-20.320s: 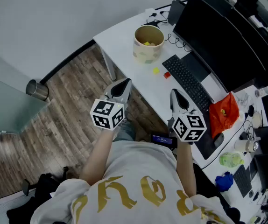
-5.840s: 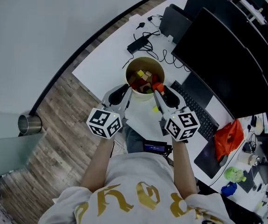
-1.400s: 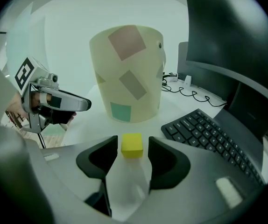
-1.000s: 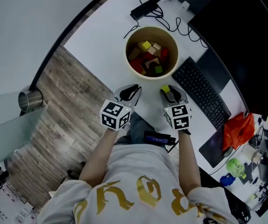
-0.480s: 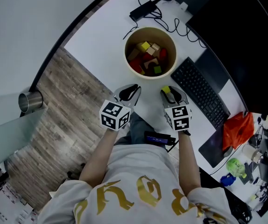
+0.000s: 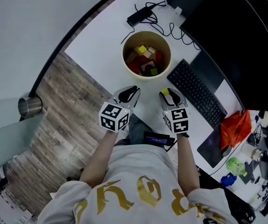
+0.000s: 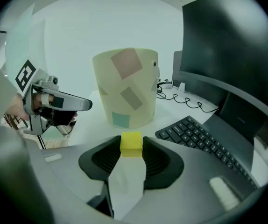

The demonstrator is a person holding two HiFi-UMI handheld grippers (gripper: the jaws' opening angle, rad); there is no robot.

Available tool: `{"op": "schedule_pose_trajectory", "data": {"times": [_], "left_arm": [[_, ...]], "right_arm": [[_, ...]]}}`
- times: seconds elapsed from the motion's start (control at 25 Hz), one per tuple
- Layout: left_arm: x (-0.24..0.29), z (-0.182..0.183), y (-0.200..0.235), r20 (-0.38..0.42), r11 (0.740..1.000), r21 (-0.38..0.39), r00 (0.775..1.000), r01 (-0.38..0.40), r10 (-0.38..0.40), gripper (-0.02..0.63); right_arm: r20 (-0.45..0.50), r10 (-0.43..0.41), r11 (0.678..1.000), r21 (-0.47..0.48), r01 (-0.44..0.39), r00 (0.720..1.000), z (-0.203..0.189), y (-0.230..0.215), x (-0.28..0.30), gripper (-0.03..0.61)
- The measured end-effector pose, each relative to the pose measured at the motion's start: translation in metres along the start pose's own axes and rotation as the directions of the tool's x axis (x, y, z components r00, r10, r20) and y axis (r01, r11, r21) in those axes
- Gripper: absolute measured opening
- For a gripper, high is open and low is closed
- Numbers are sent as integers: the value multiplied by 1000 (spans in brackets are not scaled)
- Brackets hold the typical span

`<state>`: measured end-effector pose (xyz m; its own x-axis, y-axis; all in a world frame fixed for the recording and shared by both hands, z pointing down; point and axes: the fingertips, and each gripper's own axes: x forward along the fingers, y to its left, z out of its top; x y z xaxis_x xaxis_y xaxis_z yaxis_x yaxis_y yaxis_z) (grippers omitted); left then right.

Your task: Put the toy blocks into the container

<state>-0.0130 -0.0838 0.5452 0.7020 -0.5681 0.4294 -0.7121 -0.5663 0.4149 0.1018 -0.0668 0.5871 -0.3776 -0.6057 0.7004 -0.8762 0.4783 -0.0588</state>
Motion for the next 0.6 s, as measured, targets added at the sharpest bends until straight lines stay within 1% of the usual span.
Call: {"op": "schedule_pose_trajectory", "data": {"times": [0.32,0.6], "left_arm": [[-14,21,-5,59,1000,26,998,-13,12,51],[-30,43,-9,117,998,50,993,-34,28,51]], "right_arm": [[76,-28,1000,-13,29,997,28,1,-24,170],[155,-45,999,-22,49,987,58,2,-44,170]]}}
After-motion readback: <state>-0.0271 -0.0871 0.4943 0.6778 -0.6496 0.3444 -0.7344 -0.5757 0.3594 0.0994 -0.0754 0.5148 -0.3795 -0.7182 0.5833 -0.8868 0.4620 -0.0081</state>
